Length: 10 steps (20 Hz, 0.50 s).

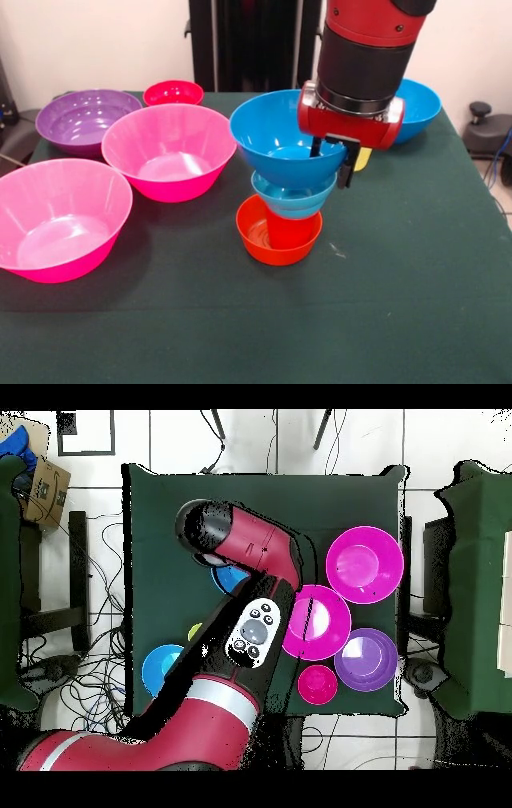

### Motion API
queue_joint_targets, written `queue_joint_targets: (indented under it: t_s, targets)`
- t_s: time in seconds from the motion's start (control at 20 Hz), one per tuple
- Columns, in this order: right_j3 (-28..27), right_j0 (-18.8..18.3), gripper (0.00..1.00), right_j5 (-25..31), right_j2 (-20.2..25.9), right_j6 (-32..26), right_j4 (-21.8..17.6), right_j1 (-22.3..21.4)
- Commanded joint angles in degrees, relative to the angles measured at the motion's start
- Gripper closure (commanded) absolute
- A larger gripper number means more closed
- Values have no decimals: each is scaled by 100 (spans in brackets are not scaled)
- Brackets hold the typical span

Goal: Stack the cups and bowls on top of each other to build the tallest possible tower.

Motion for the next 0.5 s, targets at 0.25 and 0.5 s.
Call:
queue_joint_targets:
  t_s: [0.25, 0.5]
  targets:
    - [457, -49, 100, -543, 650, 724, -326, 8]
    - [466, -101, 100, -518, 706, 681, -302, 7]
